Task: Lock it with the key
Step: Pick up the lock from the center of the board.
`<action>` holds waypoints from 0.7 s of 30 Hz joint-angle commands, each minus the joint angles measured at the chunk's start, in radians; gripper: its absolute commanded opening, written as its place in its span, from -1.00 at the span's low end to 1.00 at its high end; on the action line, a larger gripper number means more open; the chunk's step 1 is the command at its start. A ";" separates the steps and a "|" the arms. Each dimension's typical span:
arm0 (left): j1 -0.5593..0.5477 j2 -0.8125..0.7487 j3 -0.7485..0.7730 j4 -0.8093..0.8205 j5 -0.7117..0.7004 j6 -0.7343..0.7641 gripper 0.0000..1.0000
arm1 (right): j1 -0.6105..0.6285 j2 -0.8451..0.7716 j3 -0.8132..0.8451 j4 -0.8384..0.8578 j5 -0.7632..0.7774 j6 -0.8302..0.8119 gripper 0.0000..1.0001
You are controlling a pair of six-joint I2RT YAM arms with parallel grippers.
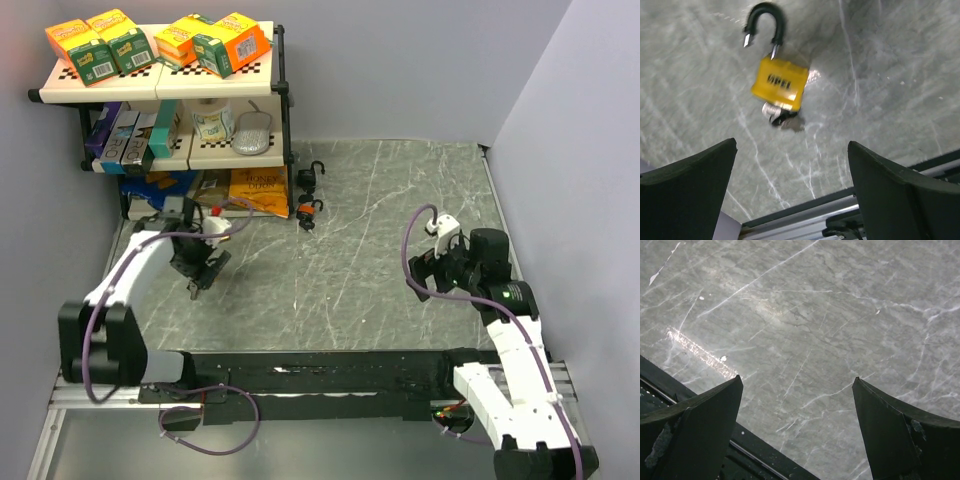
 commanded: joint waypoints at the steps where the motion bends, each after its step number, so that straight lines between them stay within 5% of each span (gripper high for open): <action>1: -0.054 0.094 -0.011 0.090 -0.082 0.015 0.95 | -0.006 0.046 0.037 0.053 -0.008 0.021 0.99; 21: -0.073 0.409 0.095 0.196 -0.099 0.097 0.65 | -0.006 0.167 0.065 0.076 -0.008 0.020 0.99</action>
